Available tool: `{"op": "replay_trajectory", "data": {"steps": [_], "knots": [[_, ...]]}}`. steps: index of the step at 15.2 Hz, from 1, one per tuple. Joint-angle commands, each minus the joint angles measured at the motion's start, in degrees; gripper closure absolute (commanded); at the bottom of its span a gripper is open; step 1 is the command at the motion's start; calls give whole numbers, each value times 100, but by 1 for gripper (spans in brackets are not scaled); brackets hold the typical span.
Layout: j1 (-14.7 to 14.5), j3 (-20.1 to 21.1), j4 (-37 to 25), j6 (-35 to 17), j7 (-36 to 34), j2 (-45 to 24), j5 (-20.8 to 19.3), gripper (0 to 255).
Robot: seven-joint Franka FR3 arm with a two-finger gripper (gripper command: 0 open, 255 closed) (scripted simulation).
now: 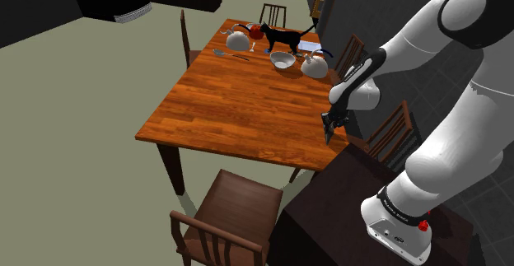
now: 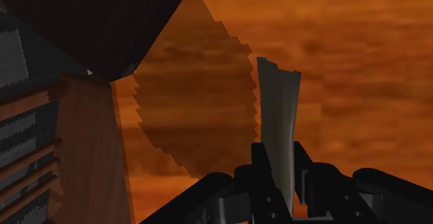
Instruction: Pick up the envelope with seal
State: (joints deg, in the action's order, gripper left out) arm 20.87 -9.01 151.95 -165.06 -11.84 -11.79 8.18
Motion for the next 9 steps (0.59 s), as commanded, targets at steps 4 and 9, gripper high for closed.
{"op": "replay_trajectory", "data": {"steps": [4, 9], "knots": [[-35, -55, 17, 93, -62, 110, -76, 255], [-132, -223, 70, 520, -308, 602, -410, 255]]}}
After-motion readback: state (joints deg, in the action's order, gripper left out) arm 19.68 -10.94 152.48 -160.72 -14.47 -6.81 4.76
